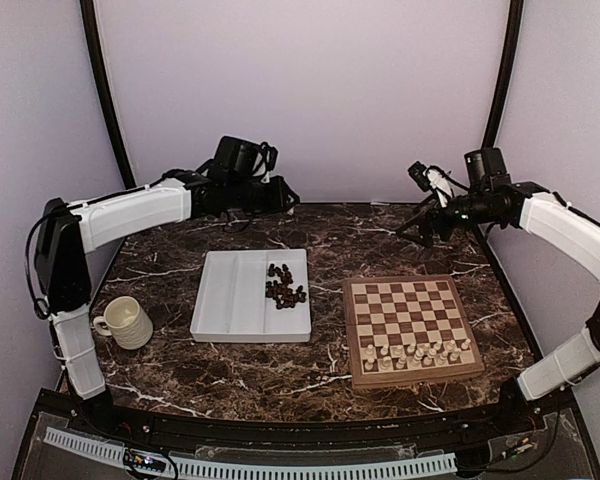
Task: Set up the chess pieces on the board
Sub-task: Pass from the left arm to the right
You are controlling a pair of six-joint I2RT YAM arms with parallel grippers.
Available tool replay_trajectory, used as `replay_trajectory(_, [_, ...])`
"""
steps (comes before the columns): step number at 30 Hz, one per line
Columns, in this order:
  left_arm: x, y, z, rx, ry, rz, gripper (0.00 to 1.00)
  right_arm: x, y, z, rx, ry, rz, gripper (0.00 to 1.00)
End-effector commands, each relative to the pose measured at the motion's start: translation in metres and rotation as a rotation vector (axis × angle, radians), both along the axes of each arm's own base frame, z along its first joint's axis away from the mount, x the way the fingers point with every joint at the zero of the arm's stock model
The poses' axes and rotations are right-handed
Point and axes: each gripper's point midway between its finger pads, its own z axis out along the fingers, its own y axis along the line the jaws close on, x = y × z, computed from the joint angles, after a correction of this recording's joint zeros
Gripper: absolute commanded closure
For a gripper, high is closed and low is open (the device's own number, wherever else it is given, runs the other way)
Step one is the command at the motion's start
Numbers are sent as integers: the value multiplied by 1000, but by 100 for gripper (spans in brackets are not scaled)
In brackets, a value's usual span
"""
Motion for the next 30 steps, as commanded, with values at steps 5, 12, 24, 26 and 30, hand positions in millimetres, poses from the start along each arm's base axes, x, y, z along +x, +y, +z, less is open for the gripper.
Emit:
replay_trajectory(5, [-26,5,85,-538,-78,61,93,7,81,49,40,-165,93,23])
replay_trajectory(12, [-50,-3,84,-750,-22,91,93,8,144,61,19,-280,54,39])
replay_trajectory(24, [-63,-4,74,-918,84,140,92,-1,190,55,-63,-359,-7,44])
replay_trajectory(26, [-66,-6,73,-925,96,131,92,1,190,56,-60,-362,-27,45])
replay_trajectory(30, [-71,-12,70,-930,110,121,92,2,193,55,-51,-358,-29,46])
